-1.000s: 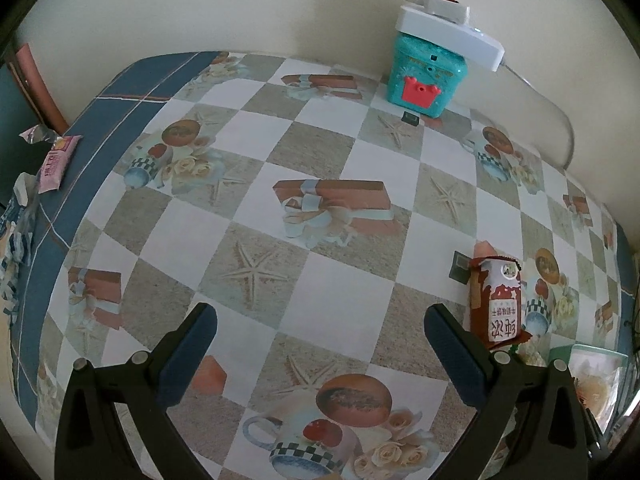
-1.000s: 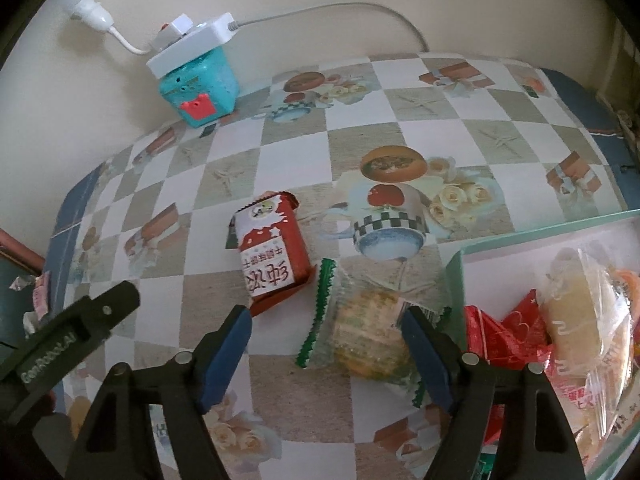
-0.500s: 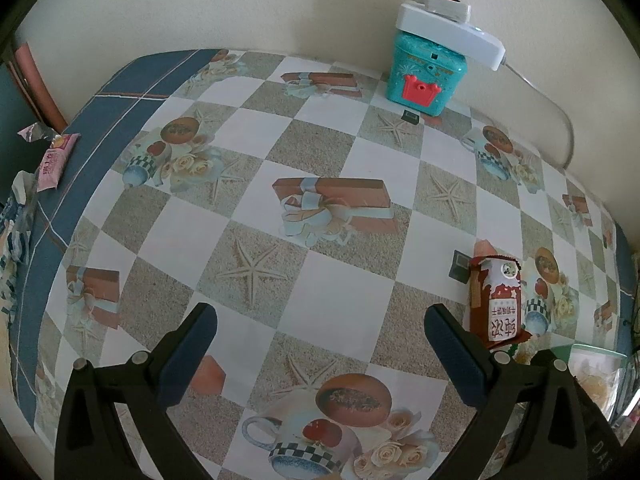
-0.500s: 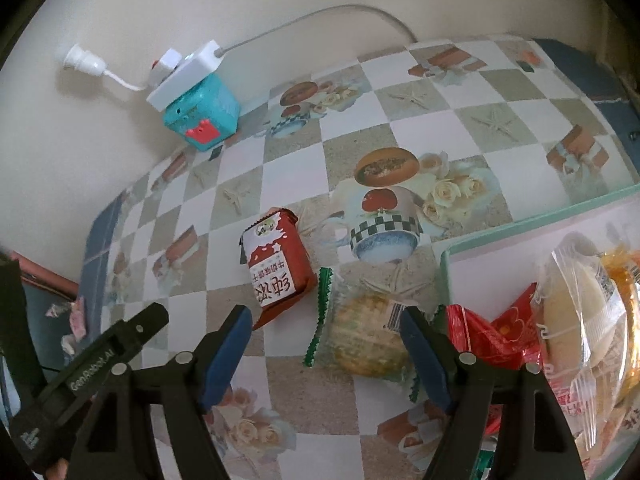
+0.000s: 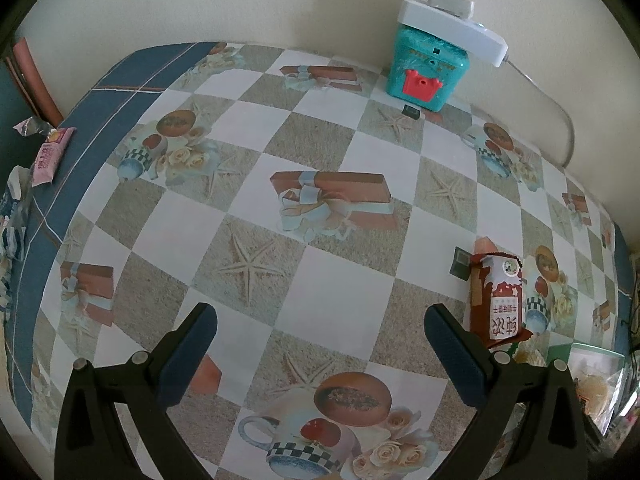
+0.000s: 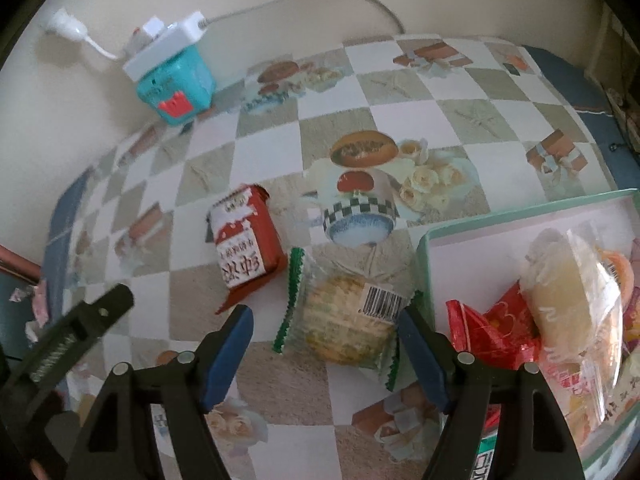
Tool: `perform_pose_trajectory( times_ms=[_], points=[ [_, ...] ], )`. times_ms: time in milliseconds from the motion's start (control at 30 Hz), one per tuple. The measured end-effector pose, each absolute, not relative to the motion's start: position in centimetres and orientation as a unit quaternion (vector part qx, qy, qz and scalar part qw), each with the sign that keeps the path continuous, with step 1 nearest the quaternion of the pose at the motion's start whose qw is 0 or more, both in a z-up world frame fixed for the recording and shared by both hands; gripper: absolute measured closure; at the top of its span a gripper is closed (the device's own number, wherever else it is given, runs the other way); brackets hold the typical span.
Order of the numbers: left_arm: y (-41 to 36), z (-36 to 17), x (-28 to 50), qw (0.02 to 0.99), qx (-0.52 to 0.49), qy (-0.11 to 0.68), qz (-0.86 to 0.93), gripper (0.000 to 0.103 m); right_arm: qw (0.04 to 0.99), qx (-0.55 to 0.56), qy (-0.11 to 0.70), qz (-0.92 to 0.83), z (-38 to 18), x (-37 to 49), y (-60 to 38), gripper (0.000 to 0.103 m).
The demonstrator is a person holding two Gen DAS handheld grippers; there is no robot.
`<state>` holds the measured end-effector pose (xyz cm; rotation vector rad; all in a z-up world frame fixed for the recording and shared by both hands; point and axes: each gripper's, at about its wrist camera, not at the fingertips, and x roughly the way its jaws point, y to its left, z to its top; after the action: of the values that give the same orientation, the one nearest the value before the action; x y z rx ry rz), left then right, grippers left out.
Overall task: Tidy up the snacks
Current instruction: 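Move the left tool to the red-white biscuit packet while the right tool approaches the green-edged cracker packet, then grasp the red-white biscuit packet with the left tool while the right tool grasps the cracker packet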
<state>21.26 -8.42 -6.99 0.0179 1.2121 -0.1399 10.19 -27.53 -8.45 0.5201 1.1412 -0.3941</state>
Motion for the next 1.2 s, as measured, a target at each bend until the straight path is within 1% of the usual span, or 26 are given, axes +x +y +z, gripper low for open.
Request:
perform_pose_trajectory(
  times_ms=[233, 400, 800, 900, 1033, 1100, 1200],
  points=[
    [-9.1, -7.5, 21.2, 0.819, 0.019, 0.57, -0.068, 0.0, 0.797, 0.204, 0.533, -0.196, -8.8, 11.0, -26.5, 0.024],
    [-9.4, -7.9, 21.2, 0.816, 0.023, 0.573, -0.067, 0.0, 0.804, 0.226, 0.526, -0.161, -8.4, 11.1, -26.2, 0.024],
    [-9.8, -8.1, 21.3, 0.819, 0.031, 0.569, -0.068, 0.0, 0.796, 0.197, 0.533, -0.207, -9.7, 11.7, -26.2, 0.026],
    [-10.1, -8.1, 21.3, 0.821, 0.033, 0.566, -0.07, 0.0, 0.799, 0.182, 0.532, -0.21, -9.7, 11.8, -25.9, 0.031],
    [-10.7, -8.2, 21.3, 0.822, 0.033, 0.563, -0.073, 0.0, 0.805, 0.177, 0.525, -0.21, -9.9, 12.0, -26.3, 0.034],
    [-11.0, -8.2, 21.3, 0.823, 0.031, 0.562, -0.078, 0.0, 0.809, 0.169, 0.523, -0.21, -9.9, 12.1, -26.2, 0.038],
    [-11.5, -8.0, 21.4, 0.826, 0.026, 0.557, -0.082, 0.0, 0.812, 0.17, 0.52, -0.205, -10.0, 12.2, -26.2, 0.042]
  ],
)
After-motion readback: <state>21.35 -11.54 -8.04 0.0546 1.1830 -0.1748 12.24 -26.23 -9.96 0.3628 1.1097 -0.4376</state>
